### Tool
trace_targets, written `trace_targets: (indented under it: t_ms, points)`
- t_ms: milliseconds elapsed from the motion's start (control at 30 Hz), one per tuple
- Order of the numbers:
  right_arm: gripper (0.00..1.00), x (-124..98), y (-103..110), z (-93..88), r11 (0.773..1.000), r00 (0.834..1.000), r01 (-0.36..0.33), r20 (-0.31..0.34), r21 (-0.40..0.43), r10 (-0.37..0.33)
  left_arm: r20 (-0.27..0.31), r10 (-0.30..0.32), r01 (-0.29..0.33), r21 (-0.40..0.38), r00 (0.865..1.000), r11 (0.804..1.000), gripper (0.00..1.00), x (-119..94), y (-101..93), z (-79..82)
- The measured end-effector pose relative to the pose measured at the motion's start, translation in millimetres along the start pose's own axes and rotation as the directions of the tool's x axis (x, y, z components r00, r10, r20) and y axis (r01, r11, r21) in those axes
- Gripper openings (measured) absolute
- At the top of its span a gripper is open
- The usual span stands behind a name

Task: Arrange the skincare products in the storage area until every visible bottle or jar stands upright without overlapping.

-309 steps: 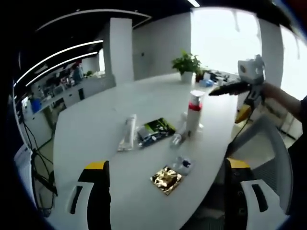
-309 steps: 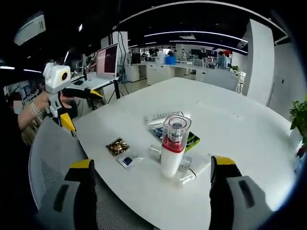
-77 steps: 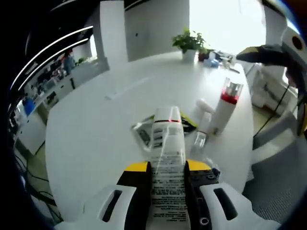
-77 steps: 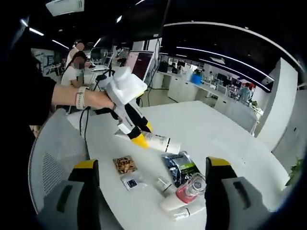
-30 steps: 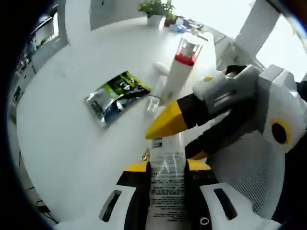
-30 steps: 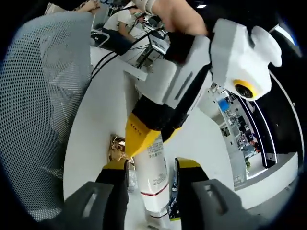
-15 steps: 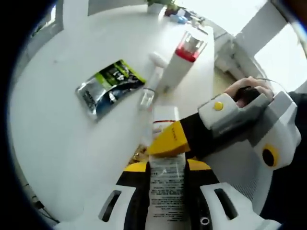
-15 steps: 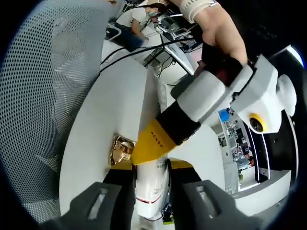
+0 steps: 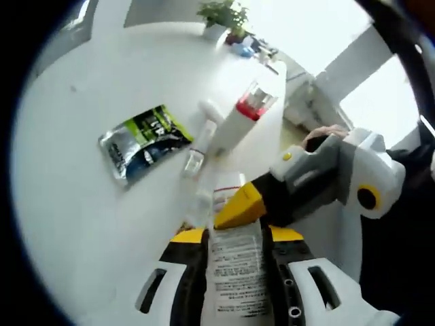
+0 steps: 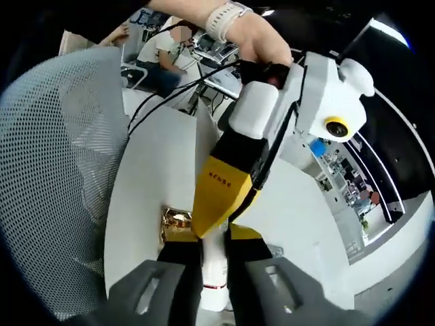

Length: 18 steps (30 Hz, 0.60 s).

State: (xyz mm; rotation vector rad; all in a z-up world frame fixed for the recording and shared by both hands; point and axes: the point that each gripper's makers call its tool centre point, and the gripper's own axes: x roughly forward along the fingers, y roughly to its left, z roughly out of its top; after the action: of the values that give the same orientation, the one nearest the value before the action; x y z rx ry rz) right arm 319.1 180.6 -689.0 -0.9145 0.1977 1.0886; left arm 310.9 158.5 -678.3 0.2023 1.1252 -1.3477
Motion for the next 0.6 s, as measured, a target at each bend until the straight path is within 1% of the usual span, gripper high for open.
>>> trace_targets:
  t_ms: [33, 133, 167, 233, 267, 300, 333, 367, 400, 433, 467, 500, 533, 567, 600]
  points:
    - [0.09, 0, 0, -0.7, 1.0, 1.0, 0.003, -0.004, -0.004, -0.003, 0.025, -0.009, 0.009, 0.013, 1.0, 1.0, 0.28, -2, -1.5, 3.8]
    - [0.09, -2, -2, -5.2, 1.0, 1.0, 0.006, -0.013, 0.01, -0.006, 0.082, 0.024, -0.028, 0.053, 0.996, 0.998, 0.25, -9, 2.9, 11.9]
    - [0.09, -3, -1, -6.8, 1.0, 1.0, 0.0, -0.014, 0.026, 0.001, 0.101, 0.012, -0.02, 0.08, 0.995, 0.997, 0.28, -13, 0.4, 13.9]
    - [0.09, -5, -2, -8.9, 0.999, 1.0, 0.002, -0.01, 0.047, -0.002, 0.114, 0.015, -0.024, 0.081, 0.993, 0.996, 0.37, -20, -0.9, 13.2]
    - [0.09, -6, -1, -8.9, 0.996, 1.0, -0.006, -0.004, 0.085, 0.007, 0.121, 0.014, -0.026, 0.098, 0.993, 0.995, 0.38, -23, -1.7, 12.7]
    - [0.09, -7, -3, -8.8, 0.995, 1.0, 0.005, 0.004, 0.095, -0.005, 0.12, 0.021, -0.032, 0.098, 0.993, 0.995, 0.37, -26, -1.3, 10.8]
    - [0.09, -8, -4, -9.0, 0.994, 1.0, 0.0, 0.006, 0.11, 0.0, 0.147, 0.042, -0.061, 0.132, 0.988, 0.989, 0.37, -31, 2.0, 12.5]
    - [0.09, -9, -6, -9.6, 0.991, 1.0, -0.001, 0.01, 0.135, 0.0, 0.179, 0.052, -0.078, 0.143, 0.983, 0.987, 0.38, -34, 3.7, 15.7]
    - [0.09, -9, -7, -10.1, 0.989, 1.0, 0.002, 0.013, 0.149, -0.004, 0.177, 0.039, -0.058, 0.103, 0.984, 0.993, 0.38, -39, 1.4, 12.4]
    - [0.09, -9, -8, -11.3, 0.988, 1.0, -0.004, 0.012, 0.152, 0.003, 0.214, 0.028, -0.056, 0.122, 0.976, 0.991, 0.38, -43, -0.3, 16.6]
    - [0.09, -9, -8, -11.9, 0.988, 1.0, -0.005, 0.013, 0.157, 0.003, 0.24, 0.015, -0.046, 0.125, 0.971, 0.991, 0.4, -48, -2.9, 18.0]
    - [0.09, -9, -8, -12.2, 0.986, 1.0, -0.005, 0.021, 0.168, 0.001, 0.233, 0.015, -0.041, 0.108, 0.972, 0.993, 0.42, -51, -3.2, 14.7]
    - [0.09, -9, -8, -12.3, 0.982, 1.0, -0.013, 0.023, 0.189, 0.009, 0.257, 0.028, -0.064, 0.134, 0.966, 0.989, 0.45, -56, -1.5, 16.7]
    - [0.09, -9, -8, -12.7, 0.98, 1.0, -0.012, 0.026, 0.196, 0.007, 0.271, 0.035, -0.075, 0.139, 0.962, 0.987, 0.48, -57, -0.1, 18.5]
    - [0.09, -9, -9, -12.6, 0.979, 1.0, -0.014, 0.029, 0.201, 0.008, 0.26, 0.038, -0.073, 0.125, 0.965, 0.989, 0.48, -61, -0.2, 14.3]
